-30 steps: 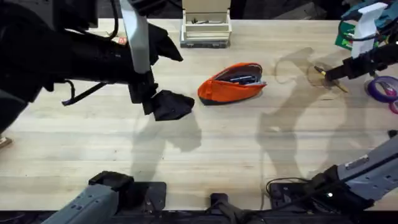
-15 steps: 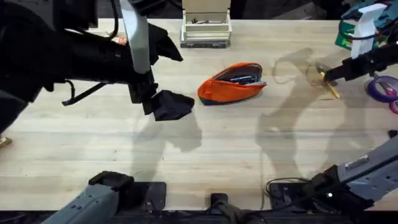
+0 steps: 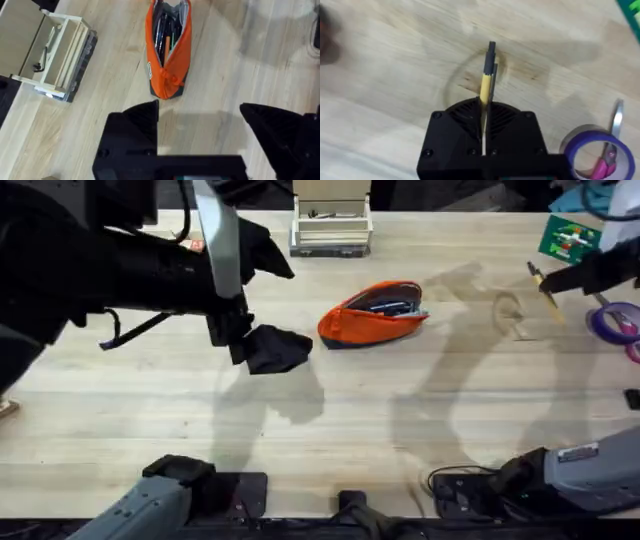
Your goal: Unzip the bag, pick up the pens from the table one at a time and place them inside, then zip the bag closed.
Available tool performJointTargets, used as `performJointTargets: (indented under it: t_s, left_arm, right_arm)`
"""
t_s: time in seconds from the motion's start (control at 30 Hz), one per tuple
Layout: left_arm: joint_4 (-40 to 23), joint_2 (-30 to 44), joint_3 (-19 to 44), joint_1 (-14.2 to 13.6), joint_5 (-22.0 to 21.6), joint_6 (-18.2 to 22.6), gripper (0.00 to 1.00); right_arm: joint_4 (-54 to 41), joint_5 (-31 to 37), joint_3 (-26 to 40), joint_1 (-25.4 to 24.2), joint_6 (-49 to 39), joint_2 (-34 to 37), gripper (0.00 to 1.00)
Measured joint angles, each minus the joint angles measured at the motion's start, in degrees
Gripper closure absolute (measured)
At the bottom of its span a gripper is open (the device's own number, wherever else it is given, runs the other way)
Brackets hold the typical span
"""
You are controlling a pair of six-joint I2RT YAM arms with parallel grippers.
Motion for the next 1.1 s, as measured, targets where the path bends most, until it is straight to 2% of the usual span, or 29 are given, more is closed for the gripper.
performJointTargets:
  t_s: [0.53, 0.83, 1.1]
  left_arm:
    - [0.0, 0.0, 0.0, 0.0, 0.0, 0.0, 0.007]
    - [0.0, 0.0, 0.0, 0.0, 0.0, 0.0, 0.007]
    - [0.02, 0.0, 0.0, 0.0, 0.0, 0.01, 0.007]
  right_arm:
    - [-10.04, -11.28, 0.0, 1.19, -10.22, -17.11, 0.97]
    - [-12.09, -12.42, 0.0, 8.59, -11.25, -25.76, 0.97]
    - [-13.65, -12.47, 0.0, 17.54, -12.99, -28.89, 0.97]
